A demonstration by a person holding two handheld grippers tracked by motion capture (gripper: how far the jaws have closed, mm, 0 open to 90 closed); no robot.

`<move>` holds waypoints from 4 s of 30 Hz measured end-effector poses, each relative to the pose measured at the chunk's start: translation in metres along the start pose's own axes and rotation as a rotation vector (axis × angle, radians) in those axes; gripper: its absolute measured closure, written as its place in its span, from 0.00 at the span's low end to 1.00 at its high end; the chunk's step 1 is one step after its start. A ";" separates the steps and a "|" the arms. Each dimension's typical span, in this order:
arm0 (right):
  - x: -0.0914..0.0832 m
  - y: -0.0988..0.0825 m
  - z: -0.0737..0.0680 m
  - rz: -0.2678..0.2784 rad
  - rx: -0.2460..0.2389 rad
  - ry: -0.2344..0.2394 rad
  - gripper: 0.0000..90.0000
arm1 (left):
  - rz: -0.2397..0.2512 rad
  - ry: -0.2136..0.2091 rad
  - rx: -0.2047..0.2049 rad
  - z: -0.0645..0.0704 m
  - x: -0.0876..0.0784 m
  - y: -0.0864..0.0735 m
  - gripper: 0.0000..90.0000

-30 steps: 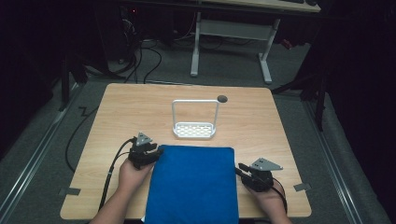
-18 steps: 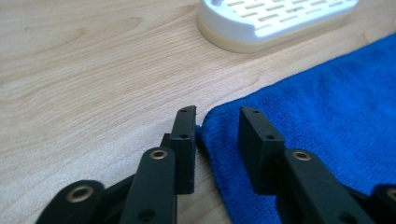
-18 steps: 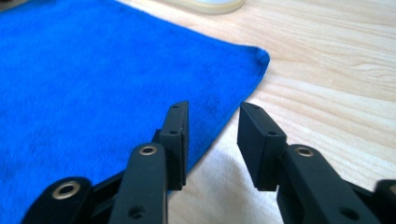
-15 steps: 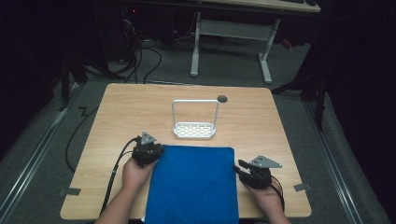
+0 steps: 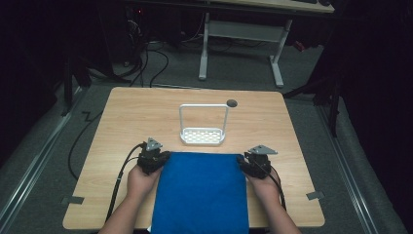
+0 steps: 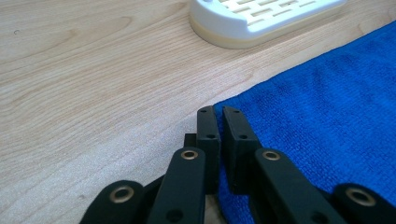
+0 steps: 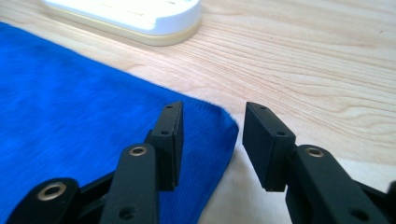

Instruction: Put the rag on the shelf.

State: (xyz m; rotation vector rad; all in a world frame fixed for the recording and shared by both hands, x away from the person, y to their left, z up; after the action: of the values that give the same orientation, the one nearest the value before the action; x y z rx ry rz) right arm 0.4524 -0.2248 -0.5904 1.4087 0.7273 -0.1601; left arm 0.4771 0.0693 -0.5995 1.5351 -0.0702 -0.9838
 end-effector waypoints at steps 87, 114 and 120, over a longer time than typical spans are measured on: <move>-0.125 0.110 -0.043 0.546 -0.063 0.089 0.98 | 0.550 -0.031 0.056 0.038 -0.135 0.110 0.97; -0.159 0.154 -0.051 0.683 -0.084 0.120 0.98 | 0.636 -0.005 0.121 0.037 -0.161 0.142 0.98; -0.164 0.179 -0.042 0.706 -0.073 0.122 0.98 | 0.651 0.006 0.142 0.030 -0.166 0.165 0.98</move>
State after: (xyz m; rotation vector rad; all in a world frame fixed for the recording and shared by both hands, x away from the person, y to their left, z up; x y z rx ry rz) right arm 0.4020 -0.2026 -0.3502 1.5335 0.2944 0.5017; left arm 0.4329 0.0976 -0.3690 1.4960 -0.6070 -0.4589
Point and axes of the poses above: each handheld gripper's, and its own axes: x roughly forward along the jaws, y roughly out of its top, z roughly to its right, the point moved 10 cm from there along x, roughly forward along the jaws, and after that the axes turned 8 degrees about z, right-handed, at the moved point
